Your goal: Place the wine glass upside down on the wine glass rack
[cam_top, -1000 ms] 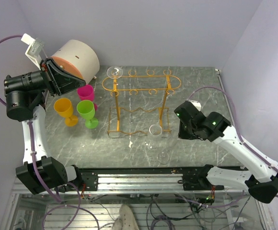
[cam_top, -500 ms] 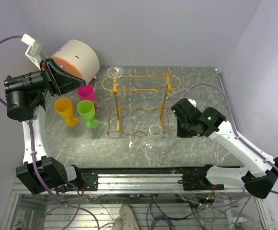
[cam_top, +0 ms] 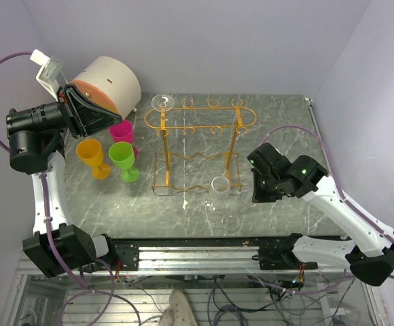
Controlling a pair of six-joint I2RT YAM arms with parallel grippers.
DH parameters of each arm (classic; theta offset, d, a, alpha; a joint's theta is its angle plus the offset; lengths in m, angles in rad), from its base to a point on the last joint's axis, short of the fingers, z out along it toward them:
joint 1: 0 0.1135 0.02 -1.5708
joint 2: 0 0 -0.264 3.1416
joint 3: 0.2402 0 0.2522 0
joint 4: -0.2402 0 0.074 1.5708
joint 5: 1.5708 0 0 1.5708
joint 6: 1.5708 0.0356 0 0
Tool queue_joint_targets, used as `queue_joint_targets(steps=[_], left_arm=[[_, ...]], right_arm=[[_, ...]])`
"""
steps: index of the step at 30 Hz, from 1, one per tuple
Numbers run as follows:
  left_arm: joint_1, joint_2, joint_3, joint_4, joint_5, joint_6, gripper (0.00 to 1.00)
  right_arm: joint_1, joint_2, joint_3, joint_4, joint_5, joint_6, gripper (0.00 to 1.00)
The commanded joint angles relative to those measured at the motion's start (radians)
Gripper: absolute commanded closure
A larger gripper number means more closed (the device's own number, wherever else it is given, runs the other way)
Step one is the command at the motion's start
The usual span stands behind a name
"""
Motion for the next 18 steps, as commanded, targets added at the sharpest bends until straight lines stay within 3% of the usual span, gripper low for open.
queue_joint_targets(steps=[1,8,14,16,18], left_arm=[[0.007,-0.023,-0.007,0.200,-0.012,-0.338,0.78],[0.006,-0.033,0.014,0.196,-0.009,-0.335,0.78],[0.007,0.009,0.193,0.116,-0.113,-0.305,0.74],[0.005,0.013,0.242,-0.088,-0.192,-0.157,0.74],[0.003,-0.016,0.271,-0.515,-0.261,0.167,0.78]], right_arm=[[-0.005,-0.023,-0.031,0.012,-0.031,0.013,1.00],[-0.005,-0.040,0.017,-0.020,0.027,0.029,1.00],[-0.007,-0.036,0.168,-0.043,0.104,0.009,1.00],[-0.007,-0.029,0.187,-0.043,0.116,-0.002,1.00],[-0.007,-0.030,0.221,-0.042,0.149,-0.014,1.00]])
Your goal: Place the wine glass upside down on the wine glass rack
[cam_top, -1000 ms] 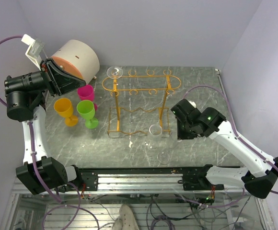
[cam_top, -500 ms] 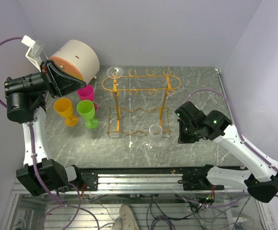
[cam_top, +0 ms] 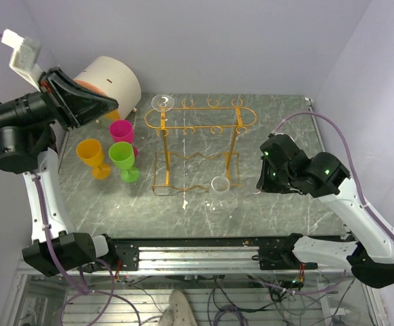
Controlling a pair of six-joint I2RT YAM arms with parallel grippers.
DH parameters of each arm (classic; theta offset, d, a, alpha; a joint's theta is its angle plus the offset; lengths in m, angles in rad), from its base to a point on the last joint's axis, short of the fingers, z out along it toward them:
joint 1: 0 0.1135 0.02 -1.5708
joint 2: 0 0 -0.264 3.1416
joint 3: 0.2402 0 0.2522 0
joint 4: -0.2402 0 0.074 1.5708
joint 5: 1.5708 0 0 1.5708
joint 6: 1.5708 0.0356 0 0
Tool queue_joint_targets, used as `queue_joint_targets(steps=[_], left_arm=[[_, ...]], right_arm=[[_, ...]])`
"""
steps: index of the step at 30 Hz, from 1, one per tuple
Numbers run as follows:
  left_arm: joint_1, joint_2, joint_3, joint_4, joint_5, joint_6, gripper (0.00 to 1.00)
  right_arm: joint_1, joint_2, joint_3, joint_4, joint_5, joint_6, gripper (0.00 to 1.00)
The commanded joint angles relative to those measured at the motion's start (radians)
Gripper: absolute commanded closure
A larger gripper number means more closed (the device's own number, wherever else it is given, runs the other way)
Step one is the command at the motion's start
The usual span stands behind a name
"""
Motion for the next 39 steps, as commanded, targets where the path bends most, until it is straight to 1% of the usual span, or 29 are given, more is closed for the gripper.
queue_joint_targets(steps=[1,2,3,4,5,6,8,10,13,15,17,19,20,21,23,25,27,29,30,32,35,37,38,39], left_arm=[[-0.004,-0.056,0.112,-0.731,-0.206,0.369,0.85],[-0.026,-0.063,0.170,-1.052,-0.262,0.615,0.89],[-0.068,-0.056,0.256,-1.327,-0.335,0.902,0.92],[-0.128,-0.036,0.368,-1.527,-0.415,1.049,0.93],[-0.199,-0.010,0.433,-1.668,-0.498,1.151,0.93],[-0.232,0.012,0.462,-1.727,-0.552,1.177,0.93],[-0.237,0.045,0.461,-1.739,-0.605,1.170,0.93],[-0.236,0.088,0.469,-1.808,-0.643,1.208,0.93],[-0.245,0.129,0.489,-1.923,-0.705,1.286,0.93],[-0.276,0.139,0.523,-1.996,-0.805,1.368,0.92],[-0.326,0.143,0.570,-2.064,-0.926,1.462,0.90],[-0.343,0.153,0.625,-2.125,-1.037,1.542,0.89],[-0.365,0.164,0.648,-2.152,-1.070,1.571,0.89],[-0.375,0.175,0.664,-2.170,-1.083,1.591,0.88],[-0.378,0.192,0.662,-2.190,-1.058,1.604,0.87],[-0.381,0.199,0.620,-2.185,-0.990,1.592,0.86],[-0.387,0.201,0.556,-2.175,-0.919,1.574,0.85],[-0.389,0.207,0.514,-2.157,-0.842,1.550,0.85],[-0.389,0.207,0.497,-2.145,-0.815,1.536,0.84],[-0.391,0.203,0.454,-2.093,-0.744,1.484,0.78],[-0.389,0.191,0.356,-1.926,-0.586,1.308,0.71],[-0.391,0.175,0.244,-1.729,-0.492,1.114,0.66],[-0.393,0.171,0.172,-1.610,-0.457,0.964,0.64],[-0.398,0.172,0.126,-1.503,-0.435,0.867,0.64]], right_arm=[[-0.004,-0.004,0.069,-0.006,0.090,-0.030,1.00],[-0.003,-0.004,0.085,-0.007,0.105,-0.039,1.00],[-0.005,-0.003,0.098,-0.006,0.120,-0.049,1.00],[-0.006,-0.004,0.107,-0.006,0.135,-0.058,1.00],[-0.008,-0.009,0.112,-0.007,0.151,-0.066,1.00],[-0.012,-0.012,0.116,-0.007,0.167,-0.075,1.00],[-0.025,-0.018,0.117,-0.007,0.195,-0.093,1.00],[-0.040,-0.022,0.111,-0.007,0.217,-0.107,1.00],[-0.057,-0.025,0.111,-0.007,0.265,-0.125,1.00],[-0.070,-0.024,0.116,-0.006,0.314,-0.132,1.00],[-0.077,-0.019,0.130,-0.003,0.384,-0.129,1.00],[-0.076,0.000,0.159,-0.003,0.485,-0.136,1.00],[-0.077,0.013,0.184,-0.002,0.518,-0.145,1.00],[-0.076,0.027,0.221,0.001,0.602,-0.158,1.00],[-0.075,0.038,0.258,0.052,0.716,-0.207,1.00],[-0.075,0.017,0.245,0.185,0.807,-0.310,1.00],[-0.076,-0.022,0.200,0.375,0.856,-0.448,1.00],[-0.077,-0.071,0.147,0.636,0.869,-0.617,1.00],[-0.076,-0.088,0.121,0.733,0.868,-0.679,1.00],[-0.076,-0.120,0.065,0.927,0.850,-0.788,1.00],[-0.076,-0.152,0.001,1.180,0.774,-0.906,1.00],[-0.075,-0.160,-0.024,1.291,0.672,-0.932,1.00],[-0.075,-0.153,-0.029,1.326,0.623,-0.931,1.00],[-0.075,-0.141,-0.030,1.353,0.574,-0.923,1.00]])
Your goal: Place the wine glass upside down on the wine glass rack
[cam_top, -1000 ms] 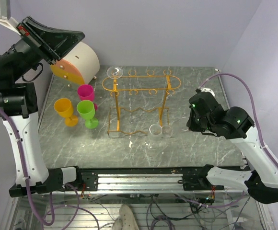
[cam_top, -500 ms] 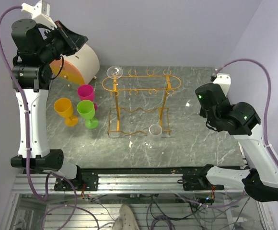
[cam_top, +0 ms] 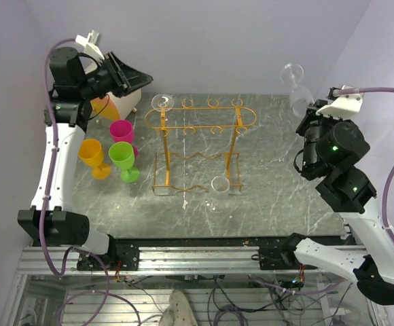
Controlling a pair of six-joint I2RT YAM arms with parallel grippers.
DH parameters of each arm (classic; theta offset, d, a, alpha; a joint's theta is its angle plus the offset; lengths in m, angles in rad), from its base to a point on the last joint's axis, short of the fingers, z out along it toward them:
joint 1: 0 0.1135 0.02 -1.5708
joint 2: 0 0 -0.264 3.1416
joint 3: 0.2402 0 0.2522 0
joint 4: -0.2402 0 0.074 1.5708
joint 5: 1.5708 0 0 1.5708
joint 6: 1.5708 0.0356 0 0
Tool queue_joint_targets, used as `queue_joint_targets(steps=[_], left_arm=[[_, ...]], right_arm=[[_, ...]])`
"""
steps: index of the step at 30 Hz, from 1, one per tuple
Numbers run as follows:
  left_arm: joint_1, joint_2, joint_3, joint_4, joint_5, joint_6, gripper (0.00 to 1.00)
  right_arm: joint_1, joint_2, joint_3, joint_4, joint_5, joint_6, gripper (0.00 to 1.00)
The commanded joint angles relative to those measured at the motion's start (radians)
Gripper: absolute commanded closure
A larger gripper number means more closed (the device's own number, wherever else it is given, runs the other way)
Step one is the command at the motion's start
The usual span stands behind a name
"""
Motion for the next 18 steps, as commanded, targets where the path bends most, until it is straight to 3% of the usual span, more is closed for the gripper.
queue_joint_targets(steps=[1,6,12,18], left_arm=[[-0.019,-0.017,-0.177,0.489,0.236,-0.495,0.64],[-0.044,-0.007,-0.183,0.561,0.212,-0.582,0.63],[-0.107,0.014,-0.179,0.715,0.108,-0.732,0.59],[-0.184,0.045,-0.151,0.681,0.026,-0.716,0.57]], right_arm=[[-0.002,0.026,-0.018,0.364,-0.212,-0.108,1.00],[-0.001,0.107,-0.016,0.456,-0.385,-0.050,1.00],[0.008,0.193,-0.038,0.612,-0.436,-0.045,1.00],[0.040,0.221,-0.111,0.800,-0.473,-0.055,1.00]])
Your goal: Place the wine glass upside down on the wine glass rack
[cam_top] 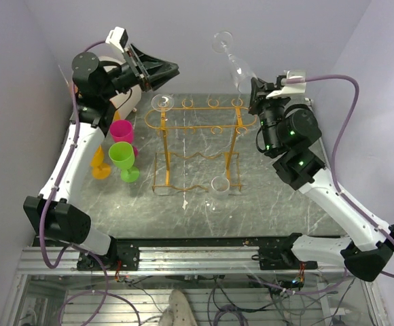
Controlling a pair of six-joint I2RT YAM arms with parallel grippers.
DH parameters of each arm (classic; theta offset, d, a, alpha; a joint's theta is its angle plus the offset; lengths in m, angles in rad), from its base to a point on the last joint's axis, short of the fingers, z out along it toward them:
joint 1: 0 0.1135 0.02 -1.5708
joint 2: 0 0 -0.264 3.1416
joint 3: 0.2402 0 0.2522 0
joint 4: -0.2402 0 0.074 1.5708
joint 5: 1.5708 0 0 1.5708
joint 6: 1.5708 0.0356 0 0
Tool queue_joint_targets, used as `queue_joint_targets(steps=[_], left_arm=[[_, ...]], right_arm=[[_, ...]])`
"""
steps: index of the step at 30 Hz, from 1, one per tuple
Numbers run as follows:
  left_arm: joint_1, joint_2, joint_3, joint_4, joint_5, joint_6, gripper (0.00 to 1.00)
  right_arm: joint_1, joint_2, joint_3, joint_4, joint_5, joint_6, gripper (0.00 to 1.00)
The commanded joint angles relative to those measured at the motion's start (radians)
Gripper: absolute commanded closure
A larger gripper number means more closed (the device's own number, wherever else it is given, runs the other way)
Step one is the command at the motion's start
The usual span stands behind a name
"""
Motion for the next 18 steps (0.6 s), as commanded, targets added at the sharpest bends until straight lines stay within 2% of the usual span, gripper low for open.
queue_joint_targets(steps=[1,7,18], left_arm=[[-0.036,0.029,0.031,0.060,-0.060,-0.051,0.58],[-0.039,0.066,0.044,0.069,-0.063,-0.042,0.58],[-0.039,0.120,0.087,0.093,-0.060,-0.040,0.58]], right_arm=[[0.024,0.003,-0.028,0.236,-0.064,0.004,1.00],[0.104,0.037,-0.094,0.399,-0.058,-0.013,1.00],[0.200,0.145,-0.060,0.485,-0.023,-0.077,1.00]])
